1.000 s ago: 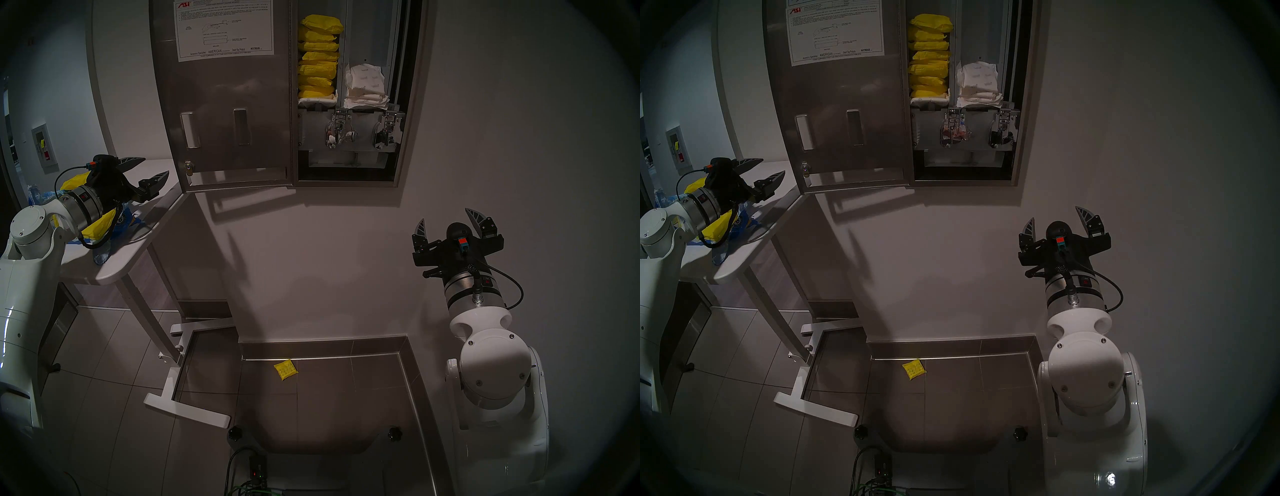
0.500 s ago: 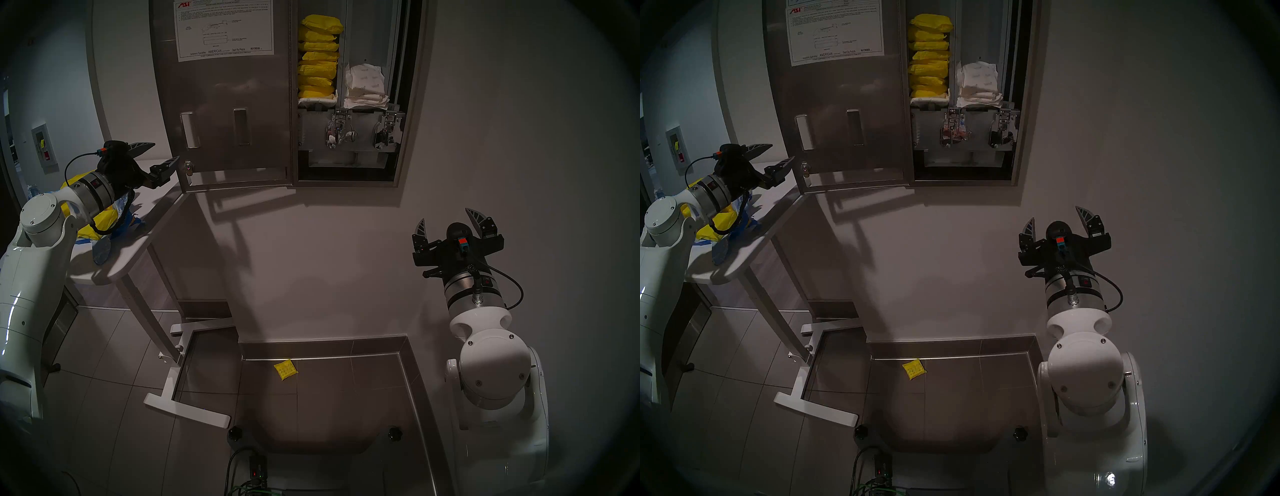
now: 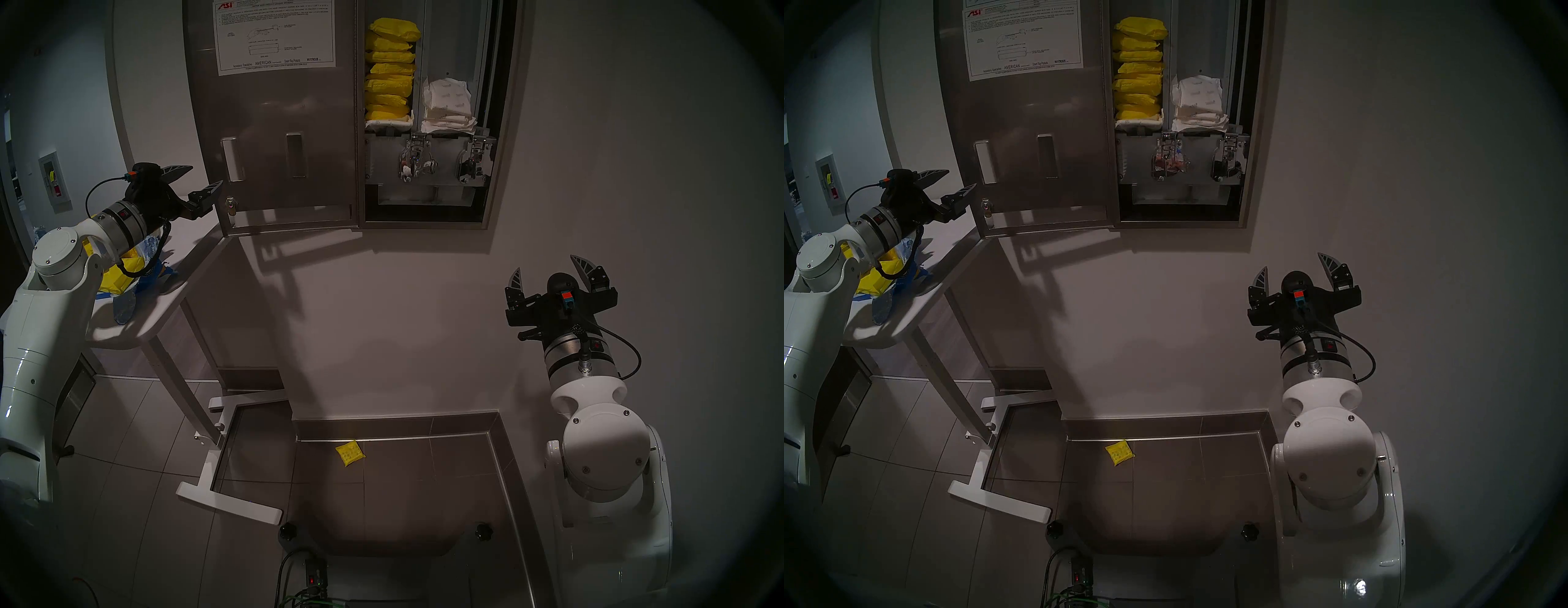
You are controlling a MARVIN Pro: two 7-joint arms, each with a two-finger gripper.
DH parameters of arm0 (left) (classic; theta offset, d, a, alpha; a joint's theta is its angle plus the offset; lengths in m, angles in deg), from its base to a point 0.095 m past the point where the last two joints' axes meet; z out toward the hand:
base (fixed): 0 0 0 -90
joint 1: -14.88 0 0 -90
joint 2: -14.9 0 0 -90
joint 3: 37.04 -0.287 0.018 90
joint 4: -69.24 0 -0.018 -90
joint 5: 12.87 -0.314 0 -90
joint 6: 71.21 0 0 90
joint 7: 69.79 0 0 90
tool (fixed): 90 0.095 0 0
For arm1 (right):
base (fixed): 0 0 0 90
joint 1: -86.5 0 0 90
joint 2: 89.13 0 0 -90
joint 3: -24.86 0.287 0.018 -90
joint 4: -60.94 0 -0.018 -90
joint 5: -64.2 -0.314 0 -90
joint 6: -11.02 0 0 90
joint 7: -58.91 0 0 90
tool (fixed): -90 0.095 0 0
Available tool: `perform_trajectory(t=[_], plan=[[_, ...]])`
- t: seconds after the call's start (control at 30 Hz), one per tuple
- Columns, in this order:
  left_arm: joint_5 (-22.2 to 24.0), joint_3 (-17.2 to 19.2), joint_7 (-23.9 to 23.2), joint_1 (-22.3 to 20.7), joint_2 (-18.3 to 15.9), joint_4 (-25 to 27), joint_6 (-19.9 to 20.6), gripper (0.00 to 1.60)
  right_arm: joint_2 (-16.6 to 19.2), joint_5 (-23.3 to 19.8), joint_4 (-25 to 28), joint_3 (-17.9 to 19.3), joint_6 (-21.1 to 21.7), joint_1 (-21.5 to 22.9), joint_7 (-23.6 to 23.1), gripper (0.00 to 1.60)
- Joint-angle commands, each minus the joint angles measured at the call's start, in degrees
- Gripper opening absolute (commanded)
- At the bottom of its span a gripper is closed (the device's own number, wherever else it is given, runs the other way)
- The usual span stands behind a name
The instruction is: Open the dispenser door, put the pads inside, close the door
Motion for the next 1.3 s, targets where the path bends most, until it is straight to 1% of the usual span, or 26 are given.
perform_trajectory(t=[0.0,0.07,0.1,0.13,0.17,0.33,0.4,0.43,0.47,0.6,0.73,0.77,0.87,0.93,1.13,1.27], plan=[[0.4,-1.3,0.7,-6.4,1.0,-0.1,-1.1,1.6,0.0,0.0,2.0,0.1,-0.8,0.7,0.5,1.6],[0.2,-2.5,0.9,-7.8,1.6,-0.9,-1.1,1.6,0.0,0.0,2.0,0.1,-0.8,0.7,0.6,1.6],[0.2,-2.4,1.2,-7.1,1.6,-0.4,-1.2,1.6,0.0,0.0,2.0,0.1,-0.8,0.7,0.6,1.6],[0.0,-3.1,1.1,-8.2,2.1,-1.1,-1.2,1.6,0.0,0.0,2.0,0.1,-0.8,0.7,0.6,1.6],[0.0,-3.2,1.3,-8.1,2.2,-0.9,-1.3,1.6,0.0,0.0,2.0,0.1,-0.8,0.7,0.6,1.6],[-0.4,-4.8,1.4,-10.1,3.4,-2.4,-1.4,1.6,0.0,0.0,2.0,0.1,-0.7,0.7,0.6,1.6],[-0.6,-5.4,1.3,-11.0,3.8,-3.2,-1.5,1.6,0.0,0.0,2.0,0.1,-0.8,0.6,0.6,1.6],[-0.8,-6.0,1.1,-12.1,4.1,-4.1,-1.5,1.6,0.1,0.0,2.0,0.1,-0.8,0.6,0.7,1.6],[-0.8,-5.7,1.2,-11.4,4.1,-3.7,-1.7,1.6,0.1,0.0,2.0,0.1,-0.8,0.6,0.7,1.6],[-1.3,-6.7,0.3,-13.0,4.6,-5.5,-2.4,1.6,0.1,0.0,2.0,0.1,-0.8,0.6,0.7,1.6],[-1.6,-7.6,-2.1,-14.4,4.7,-6.5,-3.5,1.6,0.1,0.0,2.1,0.1,-0.8,0.6,0.8,1.6],[-1.7,-8.2,-3.1,-15.7,4.9,-7.4,-3.7,1.6,0.1,0.0,2.1,0.1,-0.8,0.6,0.8,1.6],[-1.6,-8.0,-4.2,-15.3,5.0,-6.9,-4.1,1.6,0.1,0.0,2.1,0.1,-0.8,0.6,0.8,1.6],[-1.4,-8.7,-6.6,-16.1,5.1,-7.3,-4.7,1.6,0.1,0.0,2.1,0.1,-0.8,0.6,0.8,1.6],[0.4,-8.5,-12.3,-14.1,4.9,-4.9,-6.1,1.6,0.2,-0.1,2.1,0.1,-0.9,0.5,0.9,1.6],[2.1,-7.8,-14.9,-12.6,4.9,-3.4,-6.3,1.6,0.2,-0.1,2.1,0.1,-0.9,0.5,0.9,1.6]])
